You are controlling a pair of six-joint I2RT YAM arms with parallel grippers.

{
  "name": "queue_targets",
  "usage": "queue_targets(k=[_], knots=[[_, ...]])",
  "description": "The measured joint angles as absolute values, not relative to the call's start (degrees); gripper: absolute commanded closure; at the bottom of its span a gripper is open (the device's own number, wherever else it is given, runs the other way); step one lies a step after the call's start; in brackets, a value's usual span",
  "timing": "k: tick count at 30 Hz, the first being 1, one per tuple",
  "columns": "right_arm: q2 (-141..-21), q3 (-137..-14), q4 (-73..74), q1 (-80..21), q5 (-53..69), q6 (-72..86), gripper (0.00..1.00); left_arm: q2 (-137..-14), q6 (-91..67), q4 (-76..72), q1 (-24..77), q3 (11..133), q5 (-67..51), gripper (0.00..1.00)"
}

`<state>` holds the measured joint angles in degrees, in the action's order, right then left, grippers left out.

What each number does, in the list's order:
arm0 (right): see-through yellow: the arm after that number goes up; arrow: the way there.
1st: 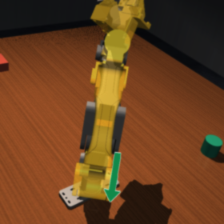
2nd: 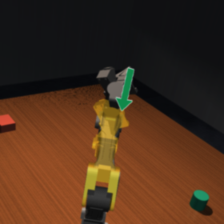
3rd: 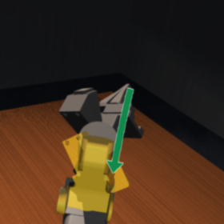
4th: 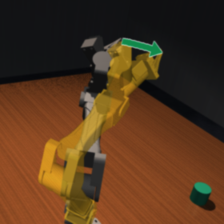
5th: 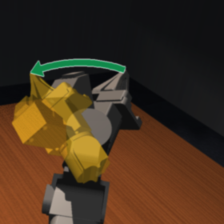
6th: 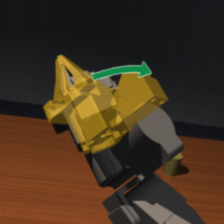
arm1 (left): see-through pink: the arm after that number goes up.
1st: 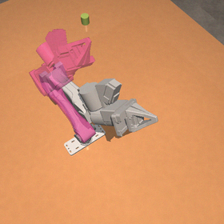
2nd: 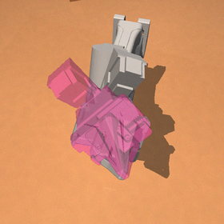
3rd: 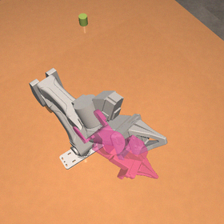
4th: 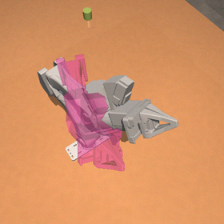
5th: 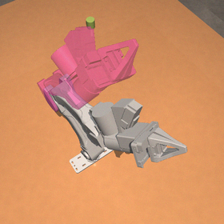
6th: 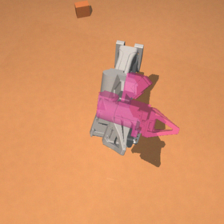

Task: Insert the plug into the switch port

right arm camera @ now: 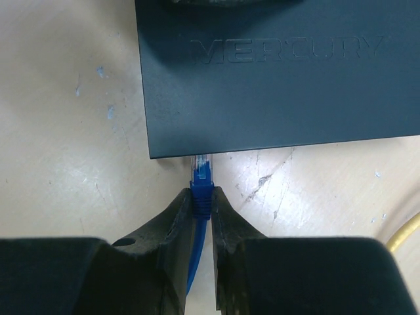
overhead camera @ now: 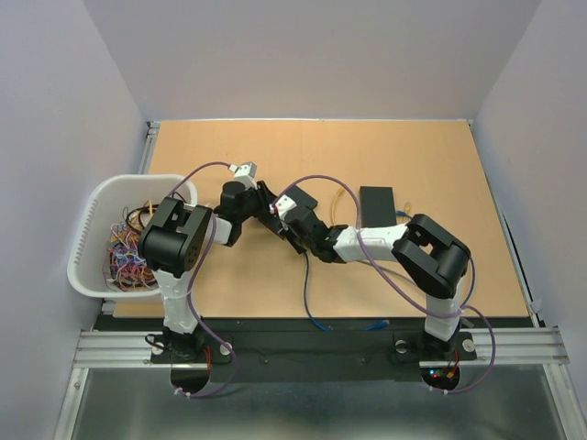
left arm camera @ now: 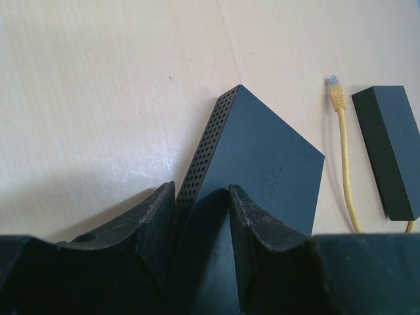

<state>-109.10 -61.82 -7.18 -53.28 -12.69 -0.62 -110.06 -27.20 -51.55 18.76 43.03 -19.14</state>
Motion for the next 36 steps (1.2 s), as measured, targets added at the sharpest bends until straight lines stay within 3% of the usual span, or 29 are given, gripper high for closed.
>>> queue_targets(k=[15,36], knots=[[-107.04,-62.54,-1.52,-52.49,-9.85,-3.27,0.99,-108.66,-29.08,-62.67,22.68,34.35,-10.11,0.56],[-109.14,-65.93,0.93,-51.77,-8.54,-3.18,0.99,-112.16,-30.35,-76.88,23.03,29.26,-7.86,0.55]])
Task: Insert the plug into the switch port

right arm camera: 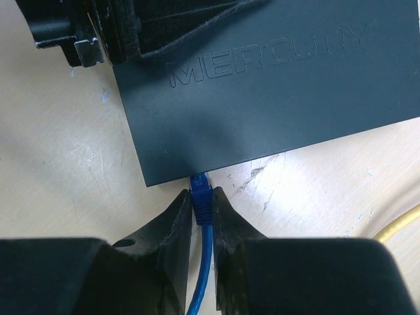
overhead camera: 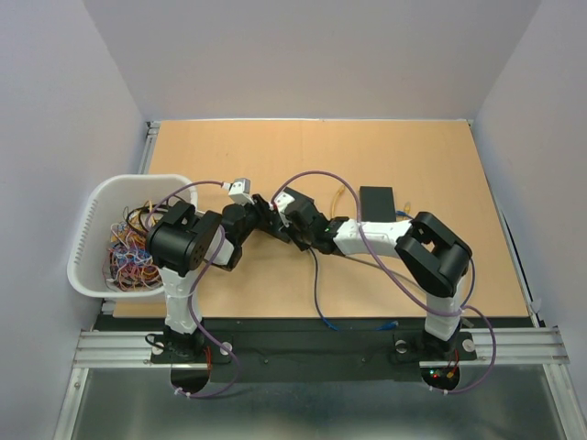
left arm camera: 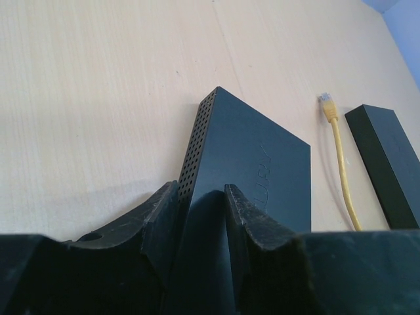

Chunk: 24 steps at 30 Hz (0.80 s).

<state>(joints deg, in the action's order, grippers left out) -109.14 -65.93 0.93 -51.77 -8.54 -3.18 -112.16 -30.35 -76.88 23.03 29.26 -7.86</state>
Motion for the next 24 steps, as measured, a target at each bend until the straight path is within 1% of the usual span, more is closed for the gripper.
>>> queue_targets(k=[4,8,9,10,11,12,14,17,18,20,21,23,24], knots=[[-108.71,-64.75,-0.71,-51.7,-8.6,-1.91,1.0,-111.81,-30.83,-75.99,22.9,29.52,-8.75,0.48],[-106.37,-58.87,-8.58,-51.72,-9.04,0.14,1.0,-110.56,-31.09,-71.29,22.41,31.24,-11.22,0.4],[-105.93,-57.8,-9.87,-51.72,-9.02,0.84,0.97,-110.3,-31.07,-70.06,22.35,31.68,-12.03,0.38],[-105.51,-56.77,-11.0,-51.72,-9.02,1.37,0.93,-109.95,-31.09,-68.71,22.33,32.29,-13.19,0.36],[-105.01,-55.48,-12.56,-51.72,-9.04,2.04,0.88,-109.71,-31.16,-67.72,22.13,32.71,-14.09,0.32],[-104.53,-54.24,-14.17,-51.72,-9.04,2.79,0.77,-109.3,-31.29,-65.98,21.82,33.32,-15.79,0.3],[-103.92,-52.6,-16.38,-51.77,-9.43,3.75,0.67,-108.57,-31.27,-62.96,21.32,34.44,-18.2,0.3],[-103.07,-51.24,-19.2,-51.83,-10.72,5.65,0.56,-107.0,-31.11,-56.93,20.49,36.23,-22.09,0.29],[-102.3,-50.83,-20.01,-51.83,-11.57,6.2,0.5,-106.52,-30.98,-55.05,20.36,36.8,-22.9,0.29],[-99.7,-49.84,-20.73,-51.83,-13.61,7.01,0.44,-105.16,-30.76,-50.0,19.68,37.95,-25.15,0.29],[-97.91,-49.34,-21.08,-51.83,-14.61,7.4,0.38,-104.68,-30.59,-47.77,19.4,38.35,-25.89,0.29],[-94.28,-48.66,-20.99,-51.81,-17.26,8.05,0.34,-103.11,-30.2,-43.24,18.57,39.2,-26.83,0.29],[-92.49,-48.34,-20.84,-51.81,-18.83,8.75,0.31,-102.39,-29.93,-41.15,18.26,39.46,-27.11,0.29]])
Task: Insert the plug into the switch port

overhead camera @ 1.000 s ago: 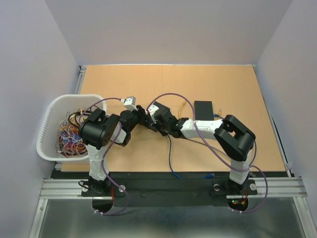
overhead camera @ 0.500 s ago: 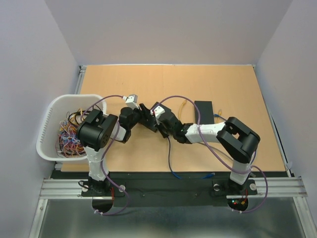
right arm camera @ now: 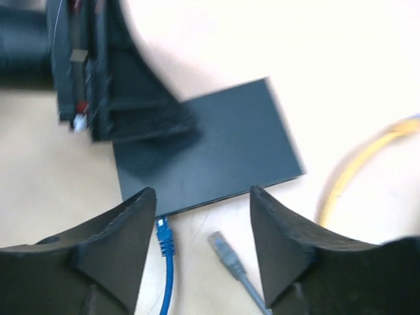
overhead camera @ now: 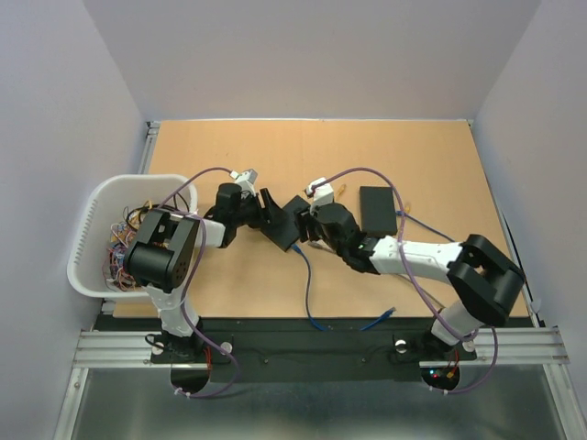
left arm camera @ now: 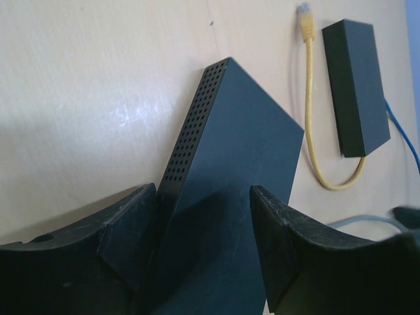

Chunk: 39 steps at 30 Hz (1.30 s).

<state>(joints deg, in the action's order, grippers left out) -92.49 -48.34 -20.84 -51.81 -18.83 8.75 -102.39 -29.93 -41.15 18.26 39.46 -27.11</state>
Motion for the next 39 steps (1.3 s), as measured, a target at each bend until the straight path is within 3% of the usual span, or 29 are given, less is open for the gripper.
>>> queue_targets(k=[8,16,27,32,36,39], knots=[[-86.19,-49.82,-15.29,-47.35,-28.8,13.39,0.28,-97.65,-28.36,-29.61,17.34,40.27,-25.91,0.29],[-99.46,-62.81,-4.75,-33.67,-27.03,19.4,0.37,-89.17,-27.07,-25.93,17.43,38.79,-22.5,0.29],[-117.19,-77.43,3.16,-31.94,-24.8,21.52,0.45,-86.72,-26.04,-25.39,18.06,37.06,-20.4,0.3],[-119.04,-78.39,4.64,-31.94,-25.21,23.86,0.67,-86.72,-25.91,-25.41,18.31,37.06,-20.25,0.3],[-119.11,-78.43,4.71,-31.94,-24.97,24.93,0.99,-86.72,-25.89,-25.41,18.31,37.06,-20.25,0.3],[-119.26,-78.63,4.62,-31.94,-23.99,25.63,1.0,-86.72,-25.89,-25.41,18.31,37.06,-20.12,0.3]])
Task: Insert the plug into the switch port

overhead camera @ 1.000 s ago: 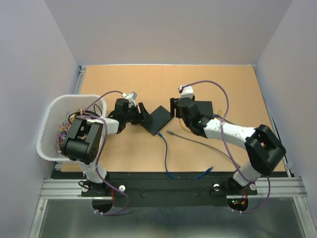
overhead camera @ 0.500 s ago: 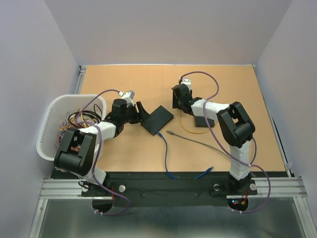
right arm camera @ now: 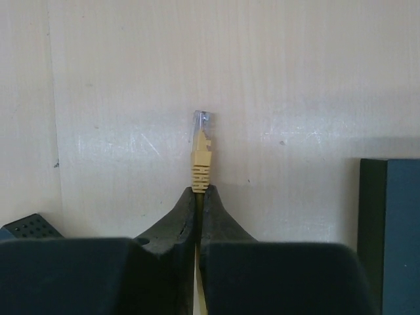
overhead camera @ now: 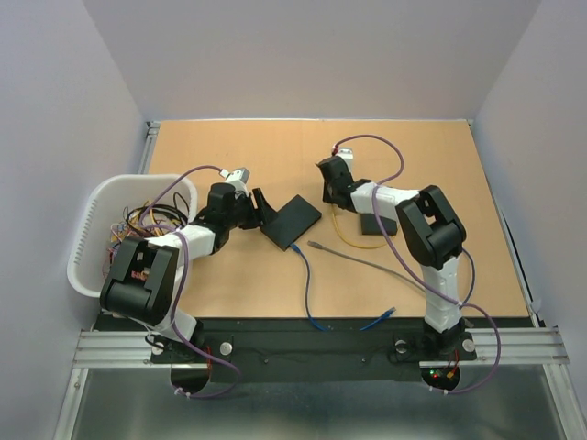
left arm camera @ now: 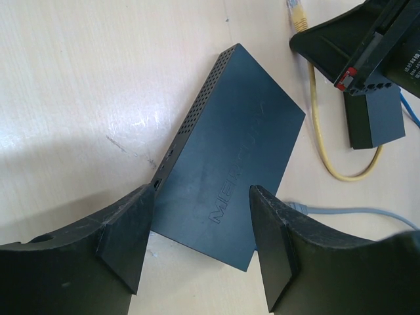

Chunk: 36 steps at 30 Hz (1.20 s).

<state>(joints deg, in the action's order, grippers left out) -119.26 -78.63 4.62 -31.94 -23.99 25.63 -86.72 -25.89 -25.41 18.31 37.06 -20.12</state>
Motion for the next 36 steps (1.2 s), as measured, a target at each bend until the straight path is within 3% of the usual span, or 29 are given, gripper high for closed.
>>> queue_targets(k=[8,13,17,24,36], knots=[[-111.42,-72.49,4.05,-31.94,-12.62,24.08,1.0,-83.61,-26.44,-24.43,18.33,36.71,-19.88,0.31],[-88.44,-54.87,-3.66,-31.92,6.85,20.27,1.0,-74.37,-28.21,-25.17,19.11,34.28,-20.73,0.31],[-77.56,-43.22,-12.88,-31.94,20.86,19.0,1.0,-68.23,-31.4,-31.44,20.88,30.92,-23.29,0.33],[-75.81,-33.85,-18.28,-31.94,32.91,19.97,1.0,-66.92,-36.27,-44.07,26.11,25.32,-28.16,0.39],[-68.64,-32.77,-28.14,-31.94,42.92,24.64,0.99,-67.18,-41.45,-59.09,32.58,21.17,-30.15,0.44]])
